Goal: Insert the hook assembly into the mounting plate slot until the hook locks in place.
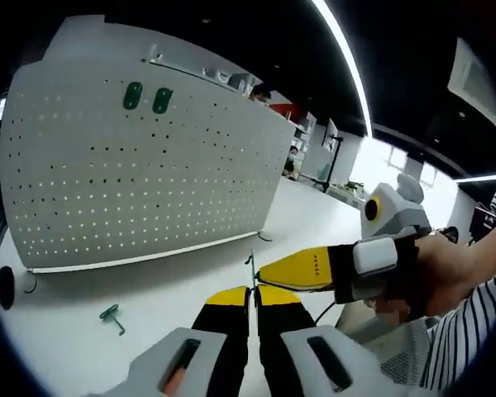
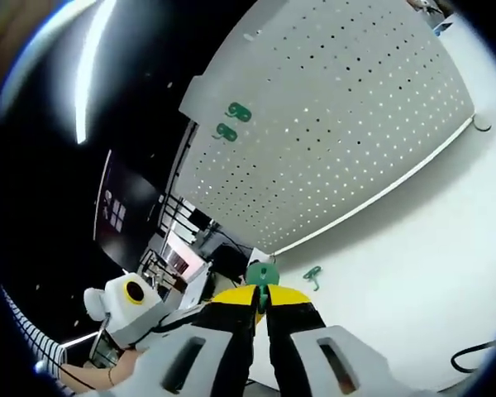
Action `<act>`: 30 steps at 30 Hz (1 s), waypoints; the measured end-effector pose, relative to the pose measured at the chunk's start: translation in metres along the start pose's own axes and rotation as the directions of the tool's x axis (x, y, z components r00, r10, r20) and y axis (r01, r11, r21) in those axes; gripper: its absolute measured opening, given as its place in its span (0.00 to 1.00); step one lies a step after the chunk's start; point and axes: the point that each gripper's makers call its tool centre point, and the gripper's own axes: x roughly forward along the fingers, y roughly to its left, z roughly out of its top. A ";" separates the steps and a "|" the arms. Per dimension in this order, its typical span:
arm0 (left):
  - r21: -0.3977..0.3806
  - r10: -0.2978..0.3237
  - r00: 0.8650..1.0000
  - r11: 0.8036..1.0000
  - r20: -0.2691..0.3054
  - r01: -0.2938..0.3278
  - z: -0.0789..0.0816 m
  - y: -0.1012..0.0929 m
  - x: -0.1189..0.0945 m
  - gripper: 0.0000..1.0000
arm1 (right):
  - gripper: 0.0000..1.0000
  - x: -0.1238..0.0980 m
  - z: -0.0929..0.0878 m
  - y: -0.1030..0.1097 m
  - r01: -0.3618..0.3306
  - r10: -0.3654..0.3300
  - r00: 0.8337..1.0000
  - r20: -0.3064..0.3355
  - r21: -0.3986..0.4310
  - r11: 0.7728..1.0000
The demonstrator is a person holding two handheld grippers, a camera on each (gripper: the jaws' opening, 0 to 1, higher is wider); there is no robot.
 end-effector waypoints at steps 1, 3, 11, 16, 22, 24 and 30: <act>0.014 0.002 1.000 1.000 0.005 -0.002 -0.001 0.000 -0.001 0.01 | 0.02 0.000 0.000 0.000 0.000 0.000 1.000 -0.001 0.001 1.000; 0.019 0.006 1.000 1.000 0.006 -0.006 -0.001 0.001 -0.002 0.01 | 0.02 0.001 -0.002 0.001 -0.002 0.003 1.000 -0.006 0.007 1.000; 0.082 0.032 0.999 0.996 0.032 -0.034 -0.001 0.008 -0.011 0.03 | 0.01 0.010 -0.007 0.012 -0.026 0.023 0.998 -0.052 -0.070 0.997; -0.030 0.028 0.998 0.999 0.059 -0.026 0.003 0.014 -0.020 0.04 | 0.01 0.014 -0.009 0.018 -0.056 0.050 0.996 -0.069 -0.084 0.995; -0.009 0.058 0.997 0.998 0.054 -0.057 -0.001 0.020 -0.027 0.07 | 0.01 0.019 -0.016 0.031 -0.103 0.079 0.991 -0.109 -0.231 0.968; -0.052 0.053 0.996 0.997 0.071 -0.049 0.001 0.022 -0.030 0.15 | 0.01 0.019 -0.016 0.034 -0.107 0.086 0.991 -0.100 -0.235 0.966; -0.095 0.079 0.993 0.993 0.083 -0.071 0.000 0.031 -0.041 0.28 | 0.01 0.020 -0.019 0.038 -0.122 0.087 0.989 -0.122 -0.317 0.941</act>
